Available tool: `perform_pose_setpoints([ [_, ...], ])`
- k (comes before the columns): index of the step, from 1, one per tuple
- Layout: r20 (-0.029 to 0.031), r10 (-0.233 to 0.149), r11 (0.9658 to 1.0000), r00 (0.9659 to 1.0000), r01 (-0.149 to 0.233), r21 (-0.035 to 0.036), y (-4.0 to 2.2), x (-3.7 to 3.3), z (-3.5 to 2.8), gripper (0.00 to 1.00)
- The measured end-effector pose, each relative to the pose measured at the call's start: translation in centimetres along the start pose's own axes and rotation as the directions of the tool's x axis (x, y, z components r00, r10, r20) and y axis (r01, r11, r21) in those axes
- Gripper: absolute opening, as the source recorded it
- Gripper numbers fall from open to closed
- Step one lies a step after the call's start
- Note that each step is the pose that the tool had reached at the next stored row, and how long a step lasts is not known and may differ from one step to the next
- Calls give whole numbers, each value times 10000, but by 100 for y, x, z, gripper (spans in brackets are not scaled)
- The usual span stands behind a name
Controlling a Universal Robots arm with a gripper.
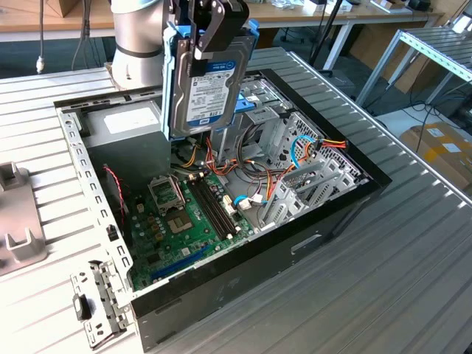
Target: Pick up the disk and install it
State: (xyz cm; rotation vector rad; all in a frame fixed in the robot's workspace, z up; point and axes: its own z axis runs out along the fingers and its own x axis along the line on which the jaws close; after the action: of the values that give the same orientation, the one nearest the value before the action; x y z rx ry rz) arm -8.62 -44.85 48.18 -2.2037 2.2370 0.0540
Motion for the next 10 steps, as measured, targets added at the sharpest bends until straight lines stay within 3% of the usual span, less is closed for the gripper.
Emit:
perform_pose_setpoints([
  [10, 2, 0, 10000, 10000, 0, -2, -44, 46, -2, 37],
])
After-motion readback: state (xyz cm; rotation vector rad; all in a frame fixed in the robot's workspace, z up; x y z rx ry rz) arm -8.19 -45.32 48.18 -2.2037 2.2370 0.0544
